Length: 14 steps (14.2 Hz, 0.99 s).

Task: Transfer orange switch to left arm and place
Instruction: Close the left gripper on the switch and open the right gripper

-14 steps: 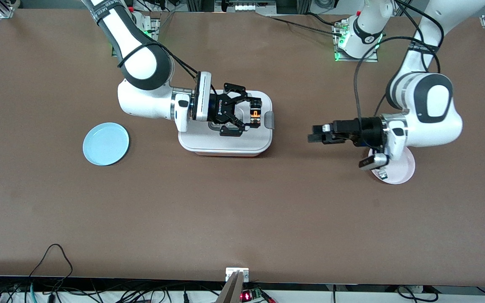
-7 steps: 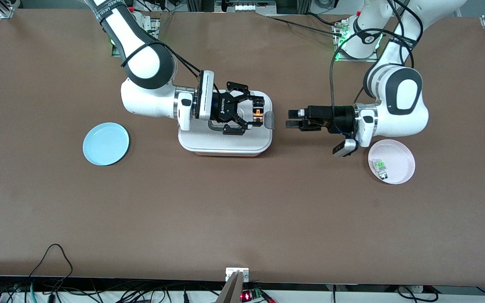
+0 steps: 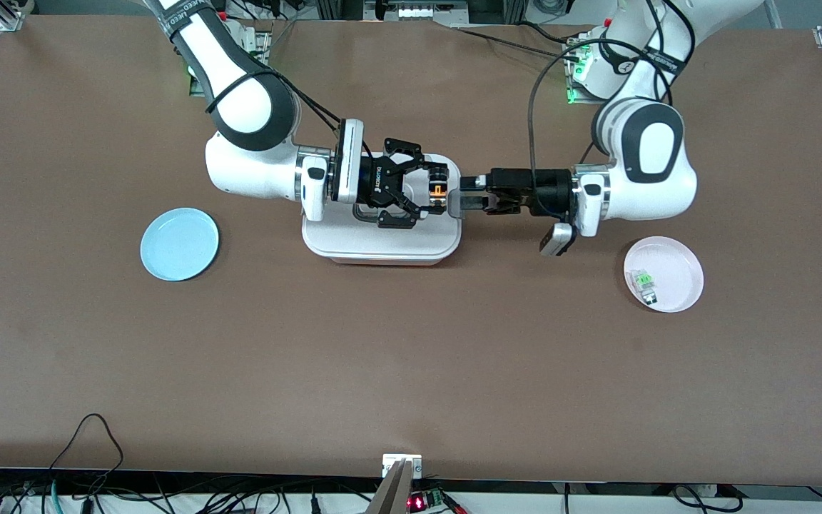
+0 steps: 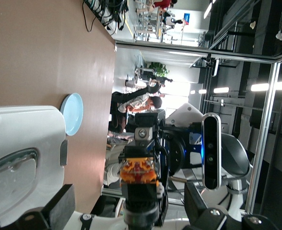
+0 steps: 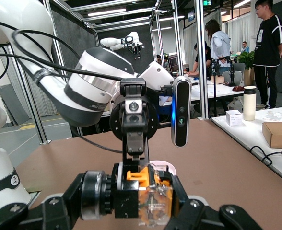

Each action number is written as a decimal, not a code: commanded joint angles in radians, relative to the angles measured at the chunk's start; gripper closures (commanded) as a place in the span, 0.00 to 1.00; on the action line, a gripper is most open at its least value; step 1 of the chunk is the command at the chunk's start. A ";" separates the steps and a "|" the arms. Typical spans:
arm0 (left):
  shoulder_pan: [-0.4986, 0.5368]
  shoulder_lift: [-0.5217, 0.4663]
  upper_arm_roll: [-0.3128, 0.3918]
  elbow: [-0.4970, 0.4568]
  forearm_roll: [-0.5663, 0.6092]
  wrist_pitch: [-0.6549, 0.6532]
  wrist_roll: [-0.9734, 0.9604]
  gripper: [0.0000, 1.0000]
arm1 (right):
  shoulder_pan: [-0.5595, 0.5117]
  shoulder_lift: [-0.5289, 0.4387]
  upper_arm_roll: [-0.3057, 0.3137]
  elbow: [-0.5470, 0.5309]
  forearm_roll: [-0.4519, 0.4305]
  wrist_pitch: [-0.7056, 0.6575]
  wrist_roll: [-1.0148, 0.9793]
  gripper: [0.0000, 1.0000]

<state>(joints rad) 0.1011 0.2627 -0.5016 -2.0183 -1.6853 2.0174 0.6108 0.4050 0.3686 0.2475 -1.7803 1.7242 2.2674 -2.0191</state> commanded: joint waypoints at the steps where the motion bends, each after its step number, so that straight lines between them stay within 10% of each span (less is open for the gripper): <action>1: 0.003 -0.001 -0.023 -0.016 -0.071 0.037 0.091 0.09 | 0.014 0.007 0.004 0.016 0.035 0.029 -0.033 0.77; 8: 0.000 0.007 -0.043 -0.016 -0.116 0.052 0.136 0.55 | 0.021 0.009 0.004 0.015 0.034 0.038 -0.033 0.77; 11: -0.004 0.006 -0.043 -0.014 -0.116 0.052 0.138 1.00 | 0.021 0.009 0.004 0.015 0.034 0.038 -0.033 0.77; 14: -0.004 0.006 -0.043 -0.014 -0.116 0.050 0.136 1.00 | 0.020 0.009 0.004 0.015 0.035 0.040 -0.033 0.76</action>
<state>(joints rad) 0.0959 0.2748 -0.5323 -2.0258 -1.7680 2.0597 0.7097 0.4182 0.3698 0.2475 -1.7786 1.7270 2.2868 -2.0341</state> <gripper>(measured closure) 0.595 0.273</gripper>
